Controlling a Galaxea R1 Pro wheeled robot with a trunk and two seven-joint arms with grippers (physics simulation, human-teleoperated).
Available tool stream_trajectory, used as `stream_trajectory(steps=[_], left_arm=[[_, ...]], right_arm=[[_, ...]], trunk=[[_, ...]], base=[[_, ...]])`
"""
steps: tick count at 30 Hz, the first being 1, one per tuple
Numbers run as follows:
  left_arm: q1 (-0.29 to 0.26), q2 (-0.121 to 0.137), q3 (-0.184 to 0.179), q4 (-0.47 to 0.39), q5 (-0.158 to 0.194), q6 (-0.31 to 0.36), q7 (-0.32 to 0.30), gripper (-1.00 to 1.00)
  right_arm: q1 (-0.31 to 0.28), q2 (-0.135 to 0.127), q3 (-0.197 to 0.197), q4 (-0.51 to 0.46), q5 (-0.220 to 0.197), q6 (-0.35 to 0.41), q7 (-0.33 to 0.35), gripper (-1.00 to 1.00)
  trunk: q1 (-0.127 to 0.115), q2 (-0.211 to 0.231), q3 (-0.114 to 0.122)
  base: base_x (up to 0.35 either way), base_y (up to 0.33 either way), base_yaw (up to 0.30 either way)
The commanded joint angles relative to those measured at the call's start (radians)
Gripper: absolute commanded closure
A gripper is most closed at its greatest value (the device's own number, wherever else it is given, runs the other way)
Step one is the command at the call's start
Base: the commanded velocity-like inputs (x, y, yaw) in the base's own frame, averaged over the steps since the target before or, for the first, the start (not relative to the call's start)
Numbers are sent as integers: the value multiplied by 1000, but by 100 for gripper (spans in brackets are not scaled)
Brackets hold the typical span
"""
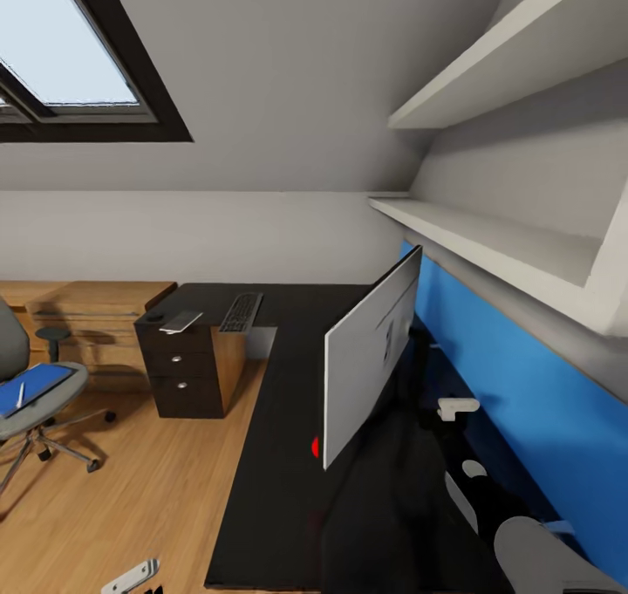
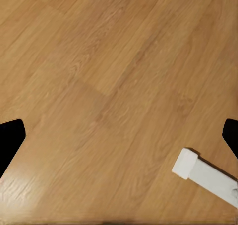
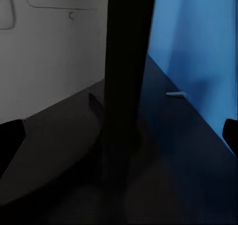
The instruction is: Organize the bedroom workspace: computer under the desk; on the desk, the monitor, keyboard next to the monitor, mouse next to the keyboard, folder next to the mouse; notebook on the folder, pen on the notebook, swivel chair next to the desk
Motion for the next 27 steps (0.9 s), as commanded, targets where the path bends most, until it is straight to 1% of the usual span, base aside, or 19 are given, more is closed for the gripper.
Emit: stream_trajectory(steps=[1,8,18,21,27], left_arm=[[-1,1,-4,-2,5,2,8,-100],[-1,2,-4,-2,5,2,8,-100],[-1,3,-4,-2,6,3,9,-100],[-1,2,-4,-2,6,3,9,-100],[0,1,-4,-2,5,2,10,-100]], right_arm=[[-1,0,0,1,1,-3,-3,-100],[-1,1,0,1,-1,-3,-3,-100],[-1,4,1,1,-1,-3,-3,-100],[-1,9,1,0,-1,-2,-3,-100],[-1,18,2,-7,-1,0,-5,-100]], trunk=[[-1,-1,-1],[-1,-1,-1],[-1,-1,-1],[-1,-1,-1],[-1,-1,-1]], base=[[-335,75,0],[-322,140,0],[-280,216,0],[-174,145,0],[-46,38,0]])
